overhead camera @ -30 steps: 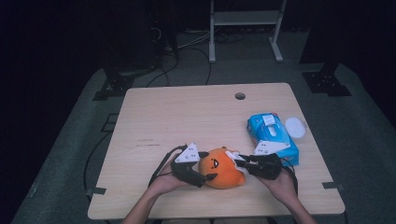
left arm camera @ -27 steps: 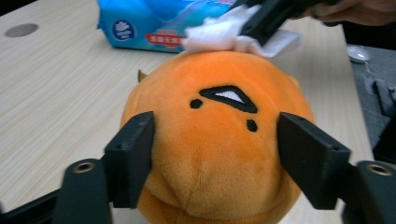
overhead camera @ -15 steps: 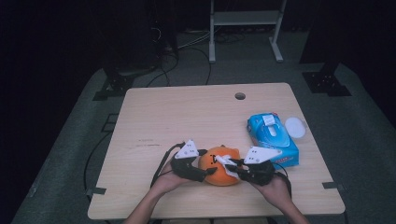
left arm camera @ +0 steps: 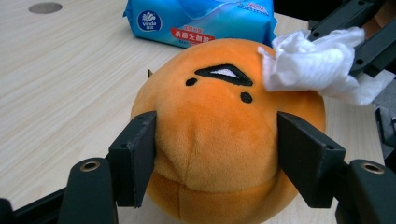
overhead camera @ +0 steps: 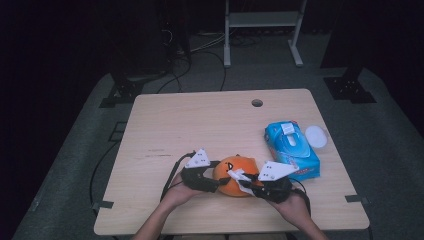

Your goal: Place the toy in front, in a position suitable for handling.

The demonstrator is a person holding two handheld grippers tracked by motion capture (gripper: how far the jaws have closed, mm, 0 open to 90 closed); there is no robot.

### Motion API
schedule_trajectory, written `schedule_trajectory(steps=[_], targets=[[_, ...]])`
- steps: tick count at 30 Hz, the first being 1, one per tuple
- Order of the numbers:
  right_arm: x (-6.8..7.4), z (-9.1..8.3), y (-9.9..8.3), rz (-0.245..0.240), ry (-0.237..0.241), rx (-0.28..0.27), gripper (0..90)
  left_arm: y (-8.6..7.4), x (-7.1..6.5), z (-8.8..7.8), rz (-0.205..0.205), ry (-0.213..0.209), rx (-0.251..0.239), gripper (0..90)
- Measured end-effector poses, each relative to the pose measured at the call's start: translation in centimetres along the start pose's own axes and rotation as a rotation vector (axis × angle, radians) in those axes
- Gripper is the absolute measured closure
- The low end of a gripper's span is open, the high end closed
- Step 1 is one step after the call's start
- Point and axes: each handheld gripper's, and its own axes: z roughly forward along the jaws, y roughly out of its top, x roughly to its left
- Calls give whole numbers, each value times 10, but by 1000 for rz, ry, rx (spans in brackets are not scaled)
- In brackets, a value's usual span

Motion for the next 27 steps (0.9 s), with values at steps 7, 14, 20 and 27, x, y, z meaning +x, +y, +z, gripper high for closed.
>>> schedule_trajectory(steps=[7,14,20,27], targets=[[-18,-21,-23,60,-50,43,768,-3,7,0,-55,-14,-18,310],[-7,-15,-16,27,-18,37,767,1,4,2,-55,-1,-18,310],[-7,-3,-2,-4,-11,25,768,-2,6,1,-51,-10,-19,308],[-33,-14,-19,85,-47,24,768,-1,5,3,-60,-15,-28,198]])
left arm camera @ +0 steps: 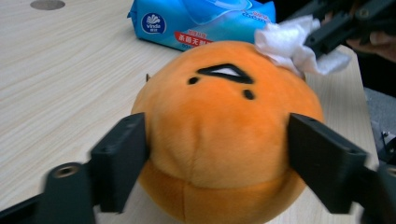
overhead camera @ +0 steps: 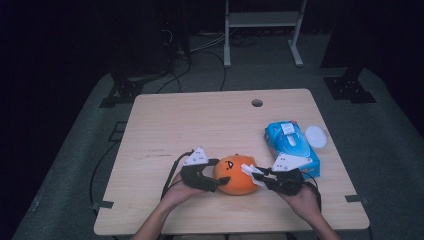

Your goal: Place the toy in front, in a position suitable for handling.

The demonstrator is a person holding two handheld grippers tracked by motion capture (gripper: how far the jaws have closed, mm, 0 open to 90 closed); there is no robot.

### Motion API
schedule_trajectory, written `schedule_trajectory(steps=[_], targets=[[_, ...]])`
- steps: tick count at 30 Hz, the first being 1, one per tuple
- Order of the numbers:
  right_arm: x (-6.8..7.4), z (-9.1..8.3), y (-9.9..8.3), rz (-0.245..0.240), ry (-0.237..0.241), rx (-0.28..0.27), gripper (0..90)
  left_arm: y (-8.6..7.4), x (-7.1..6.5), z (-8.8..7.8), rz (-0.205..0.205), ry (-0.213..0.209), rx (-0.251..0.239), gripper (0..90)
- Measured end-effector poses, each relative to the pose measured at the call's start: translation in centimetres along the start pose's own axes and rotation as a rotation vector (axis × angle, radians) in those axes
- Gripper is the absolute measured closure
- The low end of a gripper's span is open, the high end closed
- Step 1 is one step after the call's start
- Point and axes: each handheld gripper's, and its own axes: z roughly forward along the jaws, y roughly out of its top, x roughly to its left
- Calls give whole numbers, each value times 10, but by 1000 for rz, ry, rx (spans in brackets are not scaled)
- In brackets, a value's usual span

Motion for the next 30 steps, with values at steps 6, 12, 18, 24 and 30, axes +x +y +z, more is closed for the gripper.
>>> schedule_trajectory(steps=[6,12,18,24,30], targets=[[10,-3,1,-14,21,-4,768,2,-6,1,41,-10,-4,289],[30,9,18,-71,75,-39,768,6,-20,3,150,-7,17,332],[24,11,30,-87,36,-65,769,7,-24,3,181,3,24,336],[-1,4,16,-21,-33,-37,769,7,-24,2,179,-6,19,340],[16,3,23,-81,16,-53,768,10,-25,3,184,3,21,343]])
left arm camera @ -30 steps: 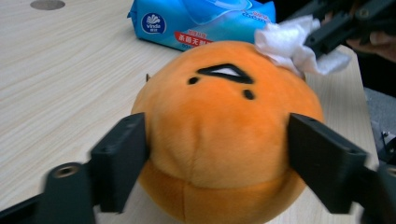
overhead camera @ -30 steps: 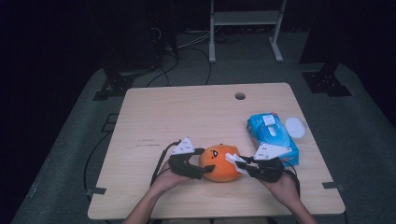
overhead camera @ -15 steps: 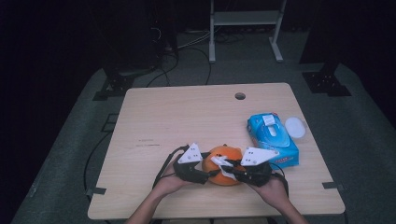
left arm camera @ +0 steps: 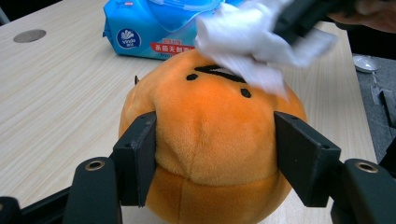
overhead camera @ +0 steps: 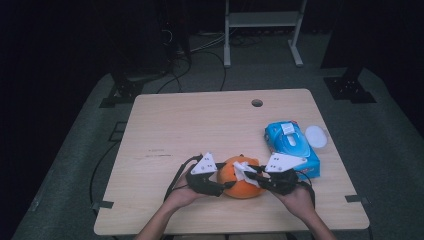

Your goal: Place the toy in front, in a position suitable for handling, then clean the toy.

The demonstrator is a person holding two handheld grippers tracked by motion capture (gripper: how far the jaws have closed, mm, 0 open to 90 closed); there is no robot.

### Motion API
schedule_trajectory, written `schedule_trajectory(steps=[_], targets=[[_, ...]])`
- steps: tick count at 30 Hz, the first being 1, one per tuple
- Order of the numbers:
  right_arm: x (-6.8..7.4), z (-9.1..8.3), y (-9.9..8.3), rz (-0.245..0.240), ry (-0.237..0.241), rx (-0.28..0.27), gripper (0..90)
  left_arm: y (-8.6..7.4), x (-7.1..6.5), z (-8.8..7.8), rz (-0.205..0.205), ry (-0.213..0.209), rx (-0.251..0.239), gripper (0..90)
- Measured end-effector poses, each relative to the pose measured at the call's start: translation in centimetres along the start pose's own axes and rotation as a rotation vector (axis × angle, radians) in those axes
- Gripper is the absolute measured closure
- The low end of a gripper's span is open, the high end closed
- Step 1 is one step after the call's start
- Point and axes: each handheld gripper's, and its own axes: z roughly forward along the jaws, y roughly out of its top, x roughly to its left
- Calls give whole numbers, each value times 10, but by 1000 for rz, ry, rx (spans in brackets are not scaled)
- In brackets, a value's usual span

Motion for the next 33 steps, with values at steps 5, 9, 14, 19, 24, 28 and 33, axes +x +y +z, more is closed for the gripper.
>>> schedule_trajectory(steps=[5,9,14,19,24,28,33], targets=[[15,11,13,-62,20,7,768,2,-6,2,34,9,6,342],[10,14,15,-43,18,11,768,1,-4,2,27,2,1,342],[9,15,15,-41,11,15,768,2,-4,4,34,3,2,341],[14,16,17,-60,-1,27,767,3,-4,6,38,0,2,338],[17,17,22,-69,19,16,767,3,-5,8,43,-3,3,336],[22,24,25,-99,30,32,766,2,-5,8,39,-3,8,333],[19,29,28,-106,31,52,767,1,-4,7,43,-2,13,332]])
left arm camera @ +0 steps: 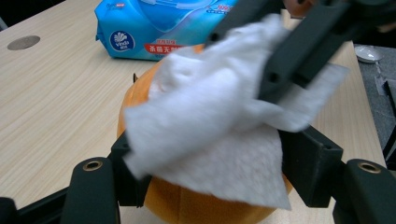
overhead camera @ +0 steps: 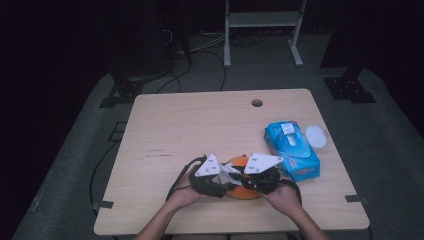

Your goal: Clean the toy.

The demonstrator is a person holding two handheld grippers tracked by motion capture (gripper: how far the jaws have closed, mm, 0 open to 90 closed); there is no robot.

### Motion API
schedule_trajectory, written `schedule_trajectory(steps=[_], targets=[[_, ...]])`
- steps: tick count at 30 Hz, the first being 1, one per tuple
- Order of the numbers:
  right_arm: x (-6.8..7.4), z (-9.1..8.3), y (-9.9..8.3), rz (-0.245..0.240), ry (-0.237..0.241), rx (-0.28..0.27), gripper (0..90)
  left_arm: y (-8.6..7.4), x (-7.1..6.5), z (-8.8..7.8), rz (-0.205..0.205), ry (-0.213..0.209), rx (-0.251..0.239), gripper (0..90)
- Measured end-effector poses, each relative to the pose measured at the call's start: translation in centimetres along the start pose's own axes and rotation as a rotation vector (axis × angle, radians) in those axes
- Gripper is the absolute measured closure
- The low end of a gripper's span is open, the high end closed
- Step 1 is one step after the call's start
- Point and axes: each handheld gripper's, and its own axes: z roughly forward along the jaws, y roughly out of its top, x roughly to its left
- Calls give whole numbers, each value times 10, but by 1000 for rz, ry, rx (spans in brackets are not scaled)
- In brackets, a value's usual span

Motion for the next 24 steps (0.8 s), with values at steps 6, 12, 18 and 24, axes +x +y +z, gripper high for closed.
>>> schedule_trajectory(steps=[6,12,18,24], targets=[[-18,-6,-7,34,-59,20,767,-2,0,0,-6,-4,-6,332],[-30,-11,-22,100,-50,13,767,-2,6,-3,-121,-27,-45,219],[-24,-13,-22,85,-45,20,768,-7,8,-3,-169,-38,-34,270],[-4,-5,-5,21,0,5,768,-2,-3,-2,-56,-13,-4,328]])
